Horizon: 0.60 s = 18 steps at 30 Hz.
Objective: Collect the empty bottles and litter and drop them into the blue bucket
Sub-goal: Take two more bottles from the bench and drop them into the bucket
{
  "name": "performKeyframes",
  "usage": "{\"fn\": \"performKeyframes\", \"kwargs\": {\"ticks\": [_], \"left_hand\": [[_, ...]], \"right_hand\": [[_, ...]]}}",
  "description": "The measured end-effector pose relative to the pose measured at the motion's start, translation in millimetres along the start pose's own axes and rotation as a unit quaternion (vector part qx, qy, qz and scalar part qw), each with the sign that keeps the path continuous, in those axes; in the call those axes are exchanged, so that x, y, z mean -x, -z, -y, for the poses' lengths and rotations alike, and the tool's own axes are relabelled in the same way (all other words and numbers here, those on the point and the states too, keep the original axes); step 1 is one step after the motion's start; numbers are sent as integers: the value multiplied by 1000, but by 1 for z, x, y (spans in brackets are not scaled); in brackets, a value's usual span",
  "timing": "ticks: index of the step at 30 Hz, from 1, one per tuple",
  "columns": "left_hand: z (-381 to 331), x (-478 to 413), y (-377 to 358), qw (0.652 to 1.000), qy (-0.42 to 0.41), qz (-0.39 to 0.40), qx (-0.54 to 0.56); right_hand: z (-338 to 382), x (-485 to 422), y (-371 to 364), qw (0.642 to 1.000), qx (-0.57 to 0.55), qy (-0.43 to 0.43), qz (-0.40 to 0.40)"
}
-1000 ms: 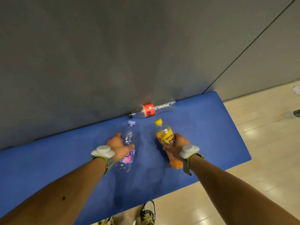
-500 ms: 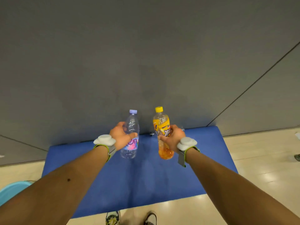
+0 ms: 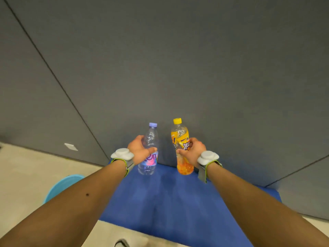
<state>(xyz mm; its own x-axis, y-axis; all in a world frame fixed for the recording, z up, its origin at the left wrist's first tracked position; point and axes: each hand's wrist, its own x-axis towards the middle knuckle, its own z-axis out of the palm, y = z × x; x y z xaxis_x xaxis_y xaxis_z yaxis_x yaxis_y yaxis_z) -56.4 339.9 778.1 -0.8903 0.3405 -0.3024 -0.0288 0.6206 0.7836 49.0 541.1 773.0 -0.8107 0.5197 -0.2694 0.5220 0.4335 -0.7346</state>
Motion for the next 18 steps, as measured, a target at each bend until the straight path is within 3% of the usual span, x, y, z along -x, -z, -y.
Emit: {"fn": "performKeyframes", "kwargs": {"ticks": [18], "left_hand": [[156,54,280,970,130,-203,40]], "right_hand": [[234,25,-232,978,30,143,149]]}}
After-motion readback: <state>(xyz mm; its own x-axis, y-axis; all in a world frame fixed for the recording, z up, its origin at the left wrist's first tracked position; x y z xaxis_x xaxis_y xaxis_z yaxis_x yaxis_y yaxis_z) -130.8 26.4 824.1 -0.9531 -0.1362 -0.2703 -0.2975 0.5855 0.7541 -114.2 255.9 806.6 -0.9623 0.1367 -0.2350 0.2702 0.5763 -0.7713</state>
